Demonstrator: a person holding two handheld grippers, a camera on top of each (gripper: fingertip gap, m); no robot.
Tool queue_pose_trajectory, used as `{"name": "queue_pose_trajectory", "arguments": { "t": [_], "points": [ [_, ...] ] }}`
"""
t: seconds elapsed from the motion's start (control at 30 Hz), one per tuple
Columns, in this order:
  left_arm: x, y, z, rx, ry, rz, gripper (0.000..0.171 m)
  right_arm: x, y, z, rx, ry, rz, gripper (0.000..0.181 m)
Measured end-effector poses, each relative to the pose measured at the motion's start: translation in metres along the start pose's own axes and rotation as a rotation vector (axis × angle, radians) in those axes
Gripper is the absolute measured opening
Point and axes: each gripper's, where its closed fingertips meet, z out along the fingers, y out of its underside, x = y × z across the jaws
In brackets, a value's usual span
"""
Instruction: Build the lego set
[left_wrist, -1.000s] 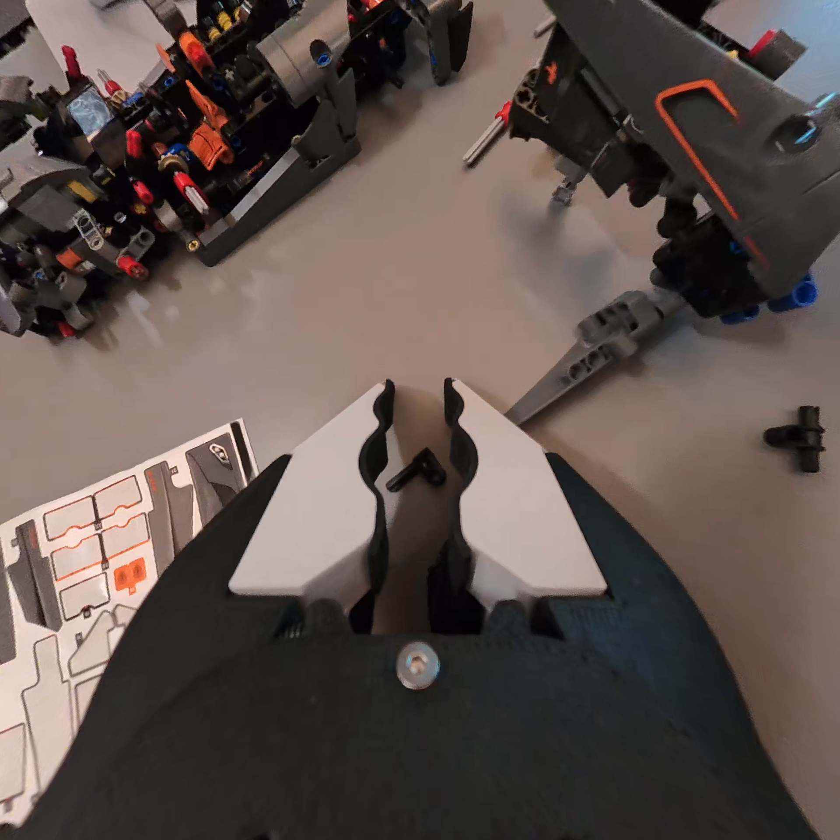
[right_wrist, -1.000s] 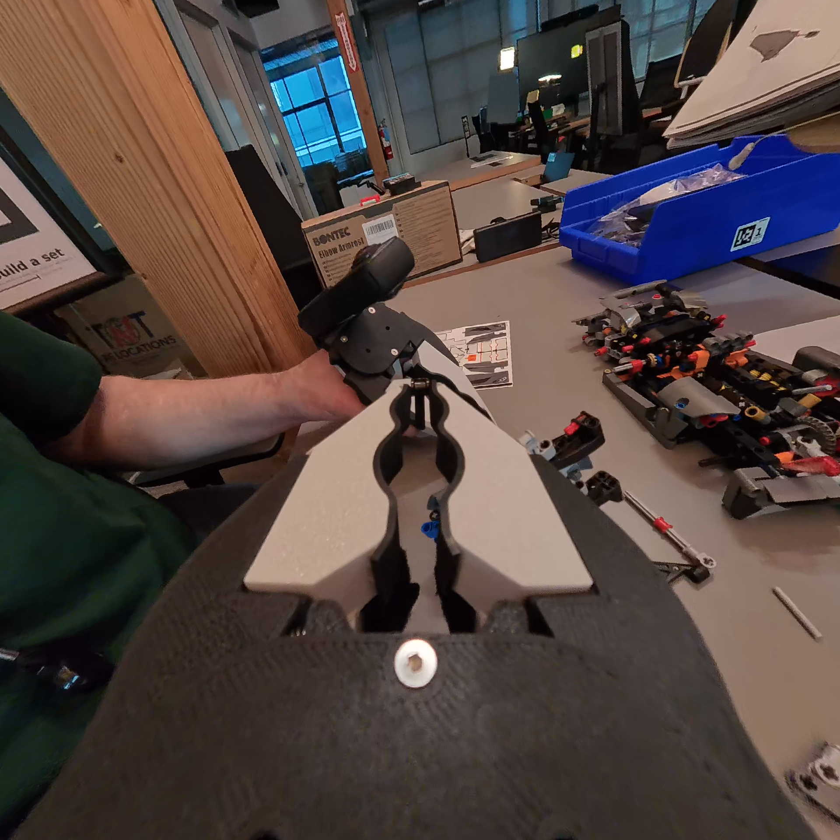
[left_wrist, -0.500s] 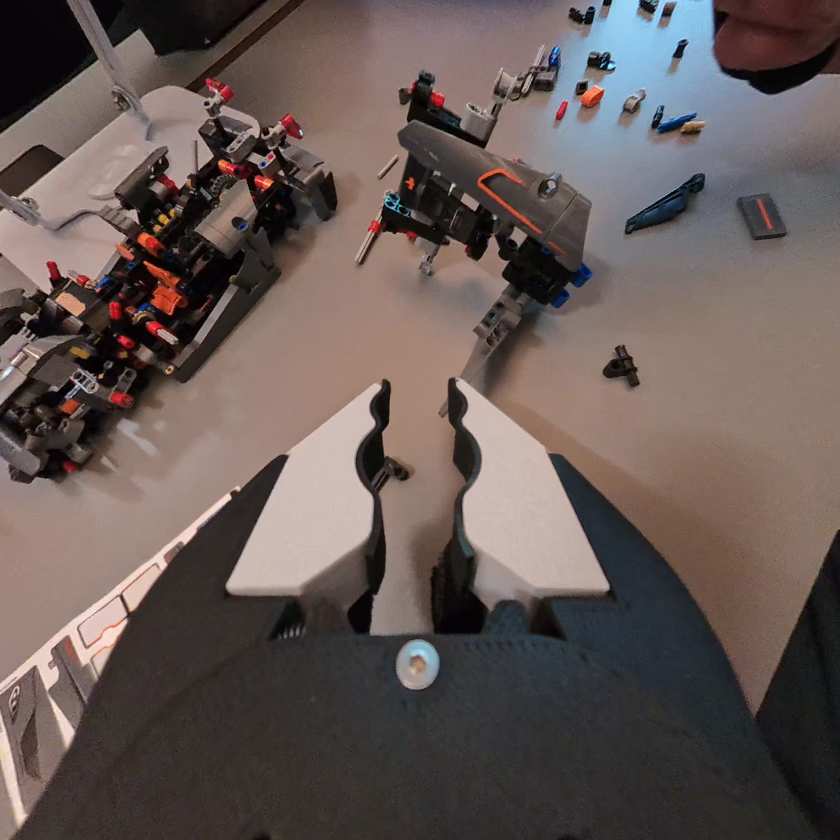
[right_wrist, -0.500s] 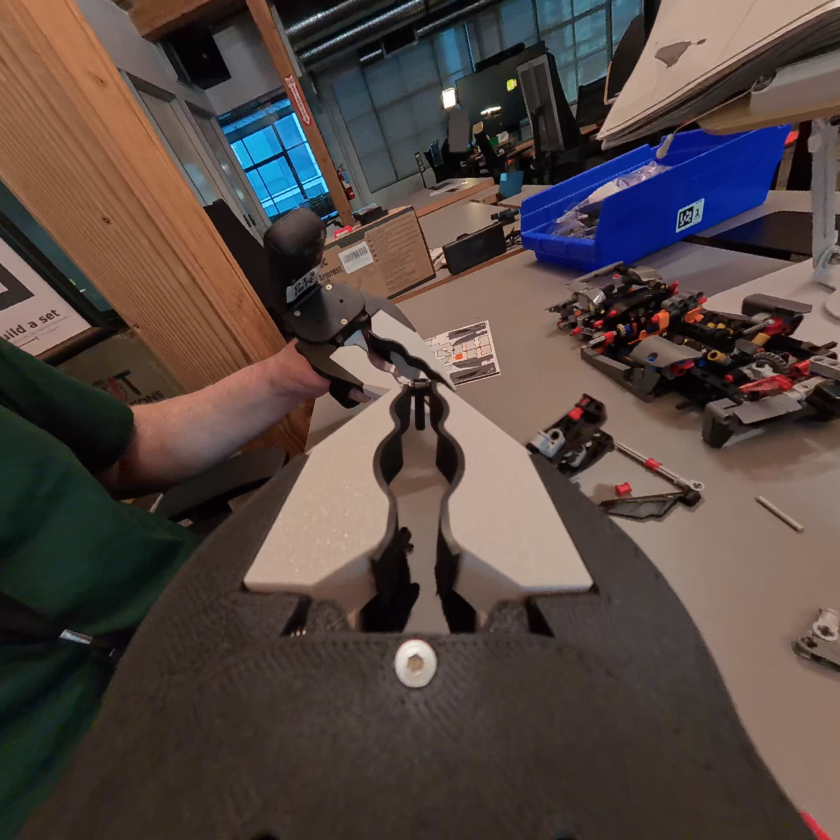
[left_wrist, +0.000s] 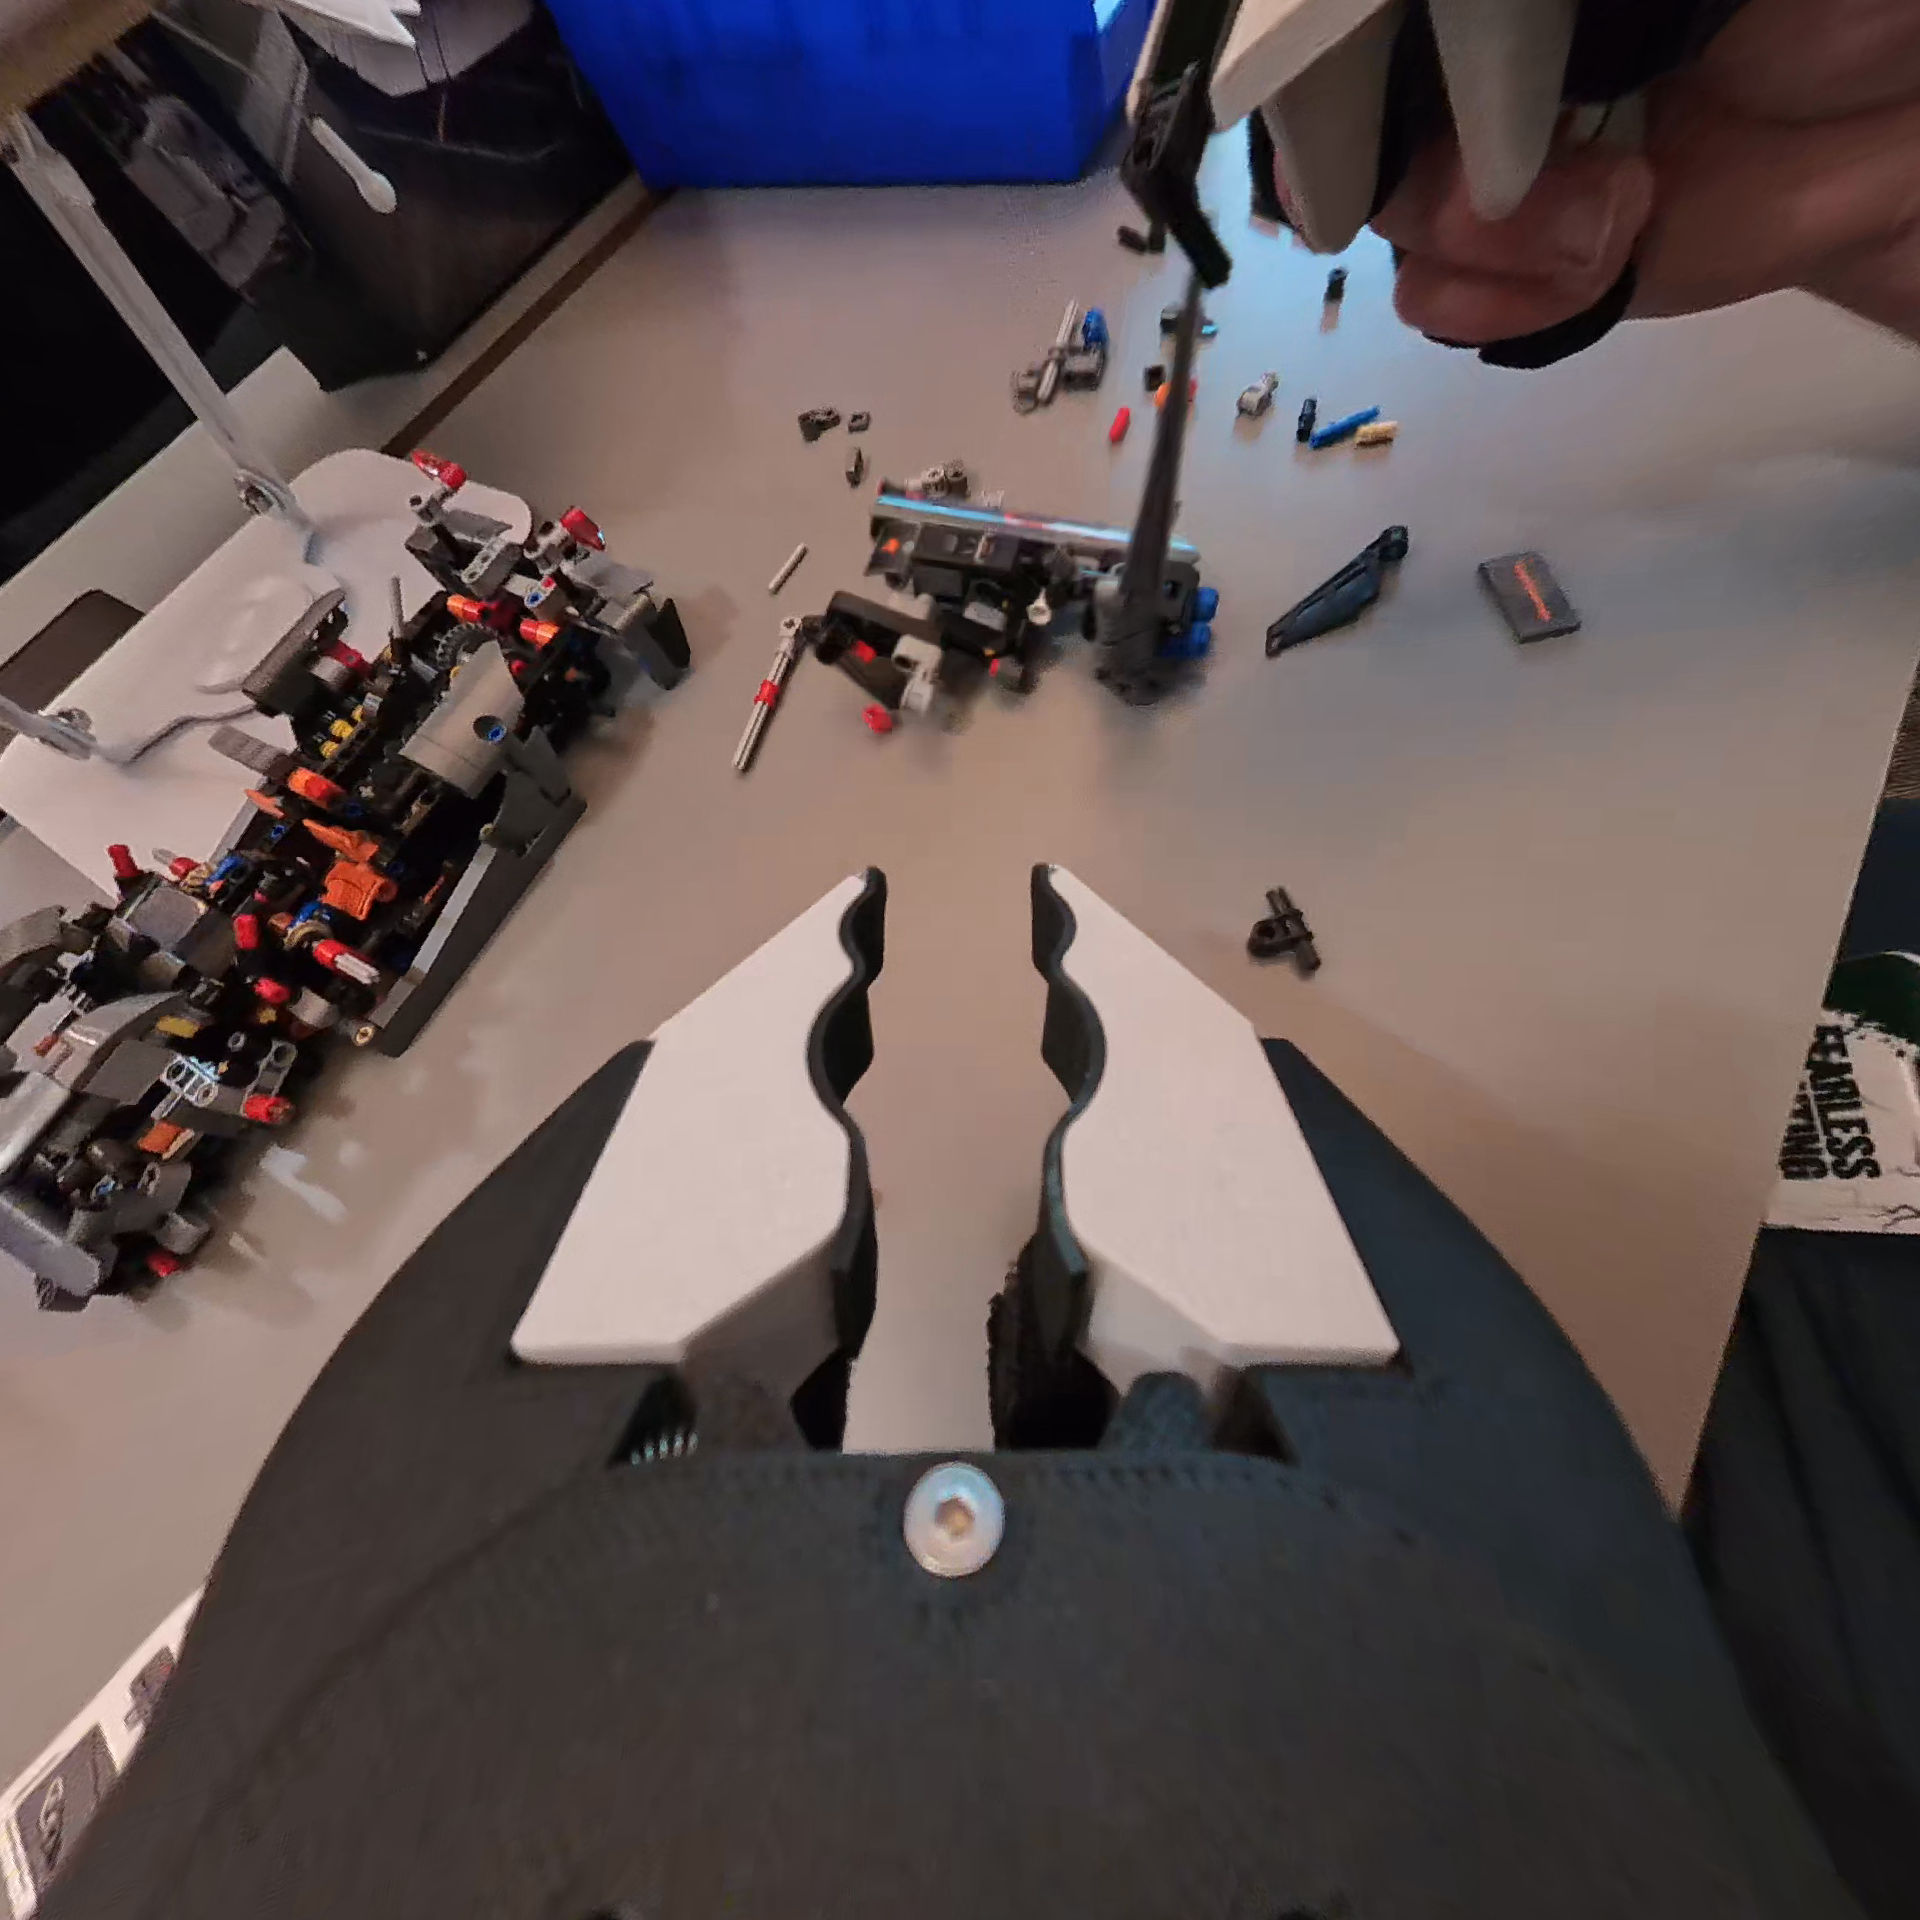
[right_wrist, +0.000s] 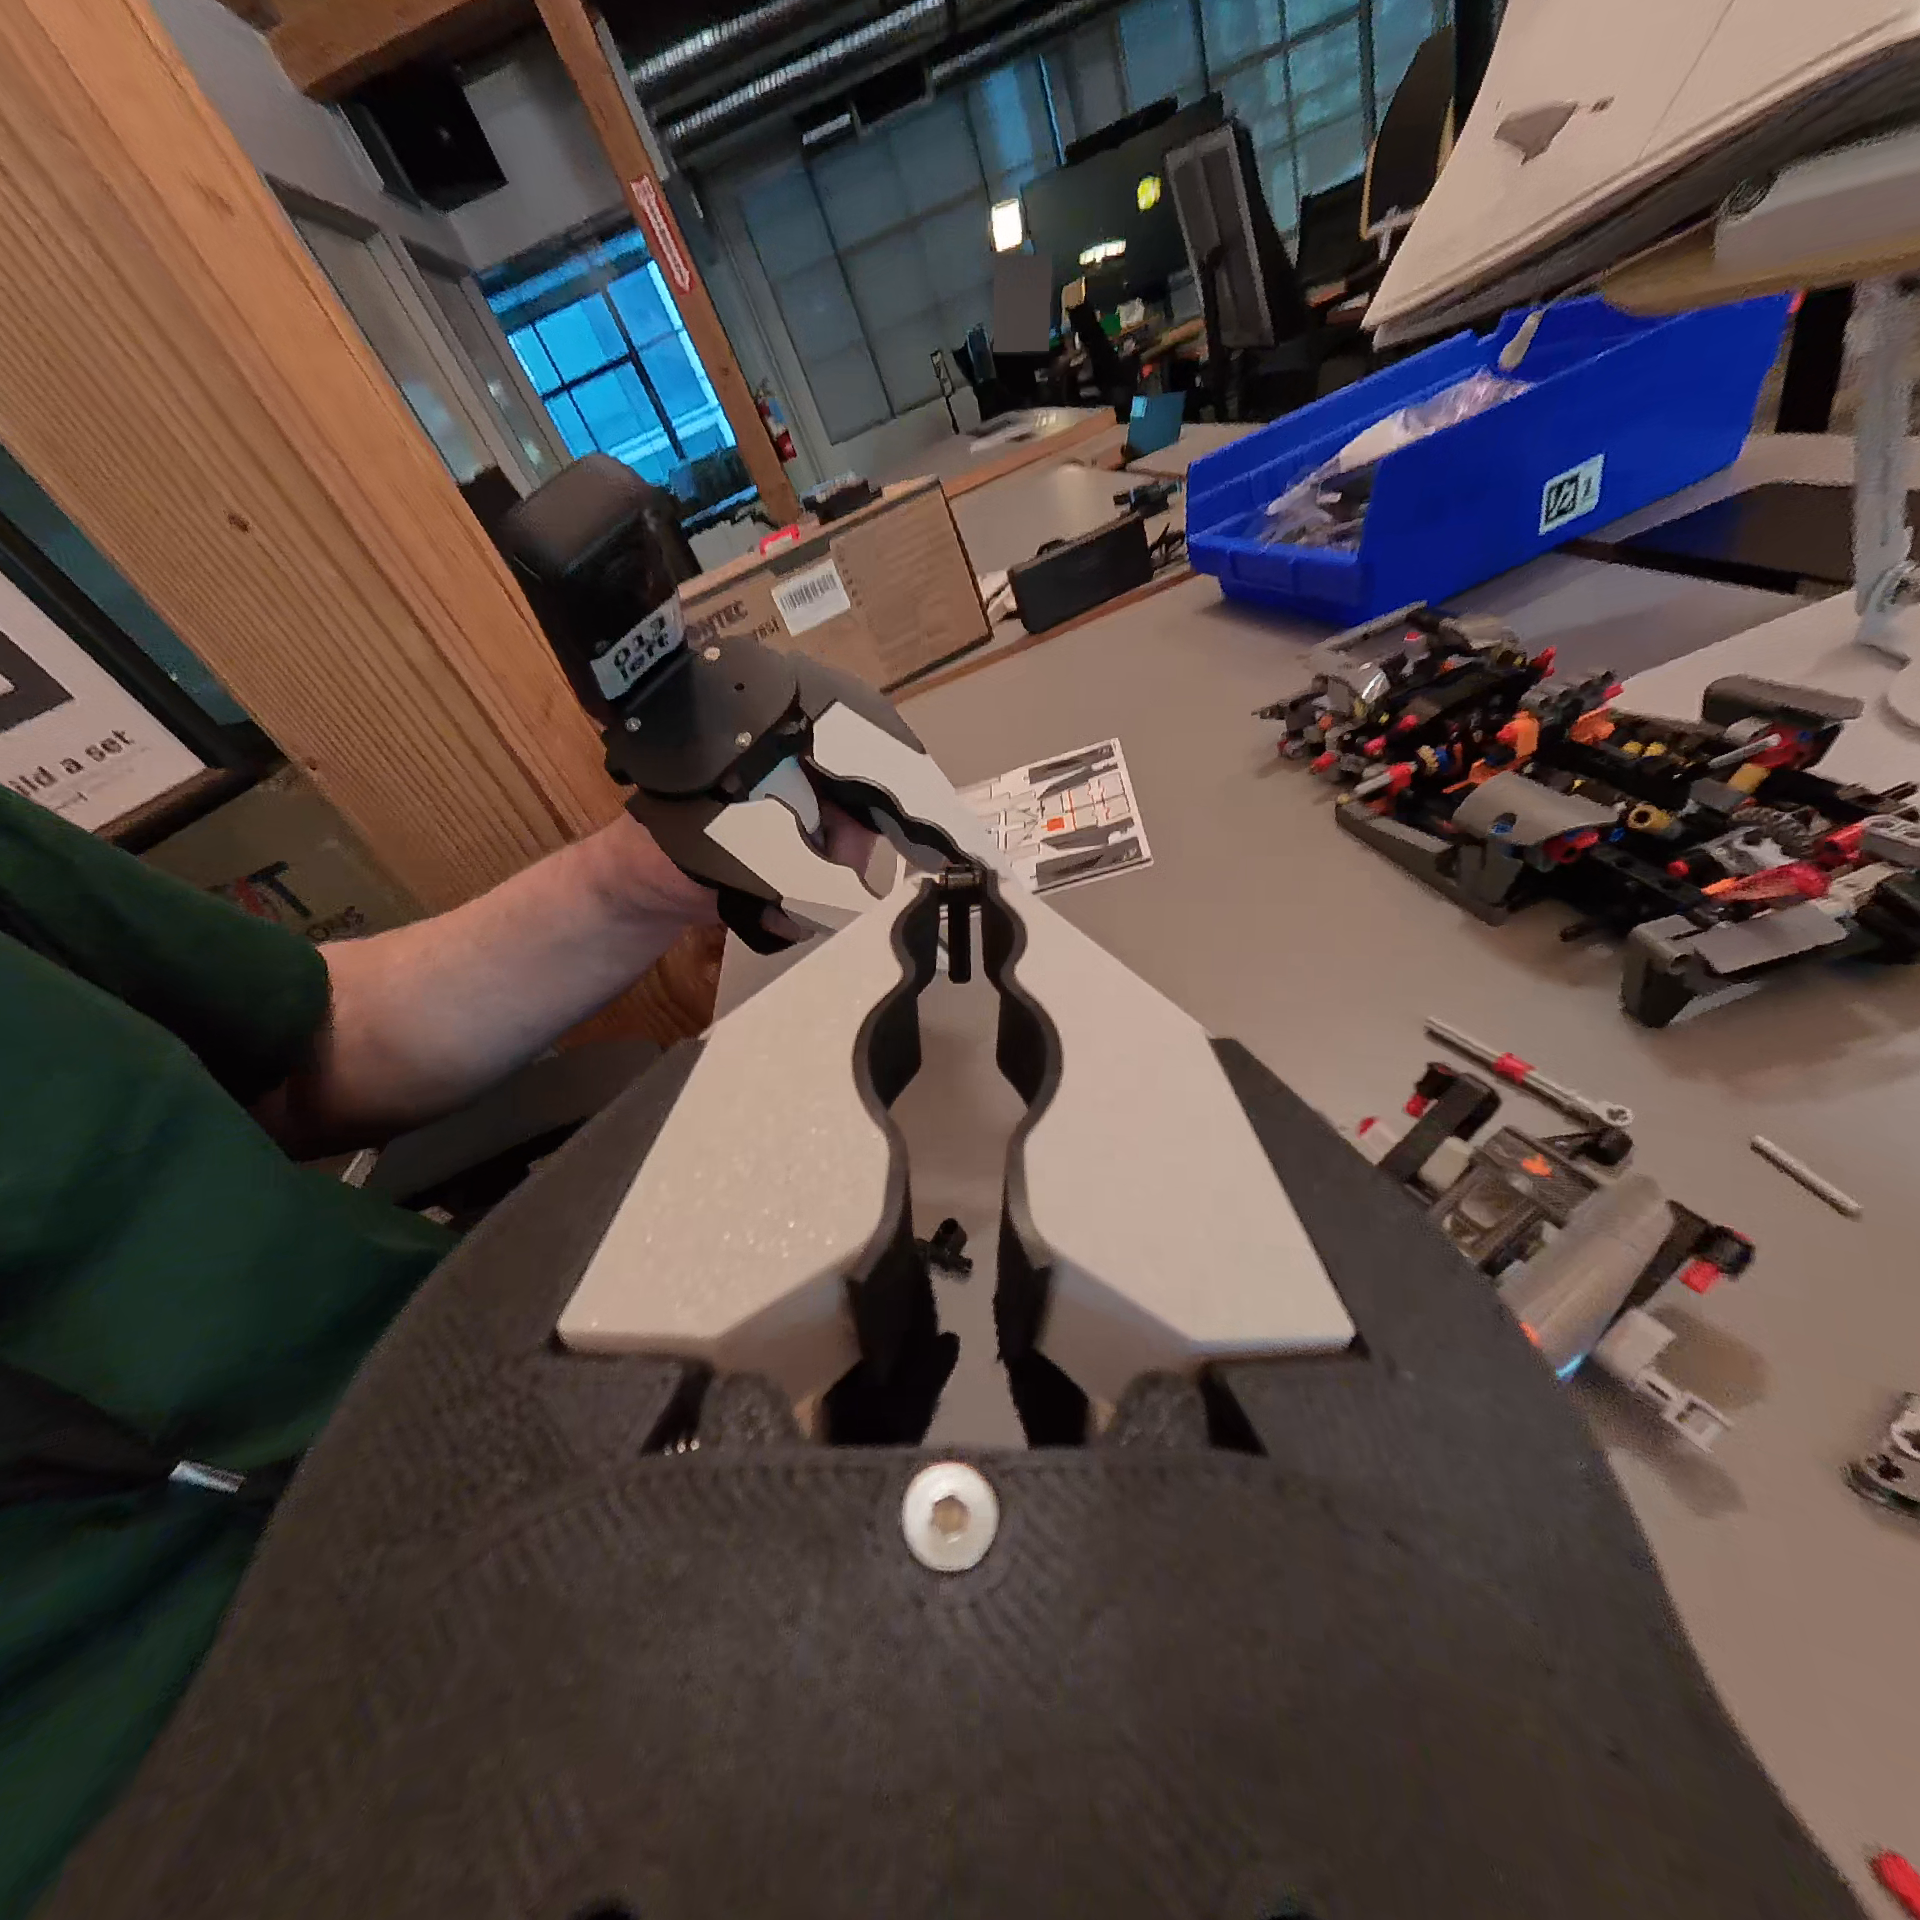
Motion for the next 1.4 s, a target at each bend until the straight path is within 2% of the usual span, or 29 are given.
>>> {"name": "queue_pose_trajectory", "arguments": {
  "t": [0.23,0.37,0.5,0.6,0.67,0.73,0.87,1.03,1.13,1.27,1.4],
  "points": [
    [0.016,-0.041,0.015,0.044,0.067,0.055,0.031,0.006,-0.023,-0.048,0.094,0.069,0.000,0.006],
    [0.037,-0.064,0.040,0.041,0.142,0.044,0.038,0.016,-0.023,-0.073,0.127,0.117,0.018,0.005],
    [0.053,-0.063,0.079,-0.041,0.144,0.078,0.038,0.021,-0.018,-0.084,0.138,0.124,0.033,0.005],
    [0.062,-0.057,0.102,-0.080,0.150,0.119,0.029,0.022,-0.015,-0.088,0.146,0.115,0.038,0.005],
    [0.059,-0.060,0.110,-0.061,0.105,0.130,0.007,0.024,-0.013,-0.091,0.149,0.116,0.037,0.005],
    [0.061,-0.061,0.110,-0.060,0.105,0.158,0.006,0.026,-0.012,-0.094,0.154,0.117,0.038,0.006],
    [0.056,-0.056,0.105,-0.071,0.038,0.287,0.006,0.029,-0.009,-0.097,0.158,0.112,0.047,0.006],
    [0.045,-0.041,0.097,-0.121,-0.101,0.575,0.006,0.030,-0.003,-0.092,0.127,0.115,0.031,0.006],
    [0.049,-0.035,0.094,-0.141,-0.151,0.785,0.006,0.030,0.002,-0.087,0.101,0.124,0.020,0.005],
    [0.062,-0.028,0.096,-0.159,-0.188,0.988,0.006,0.030,0.006,-0.080,0.083,0.125,0.019,0.005],
    [0.070,-0.023,0.096,-0.150,-0.187,1.061,0.008,0.032,0.015,-0.075,0.035,0.151,0.003,0.005]
  ]
}}
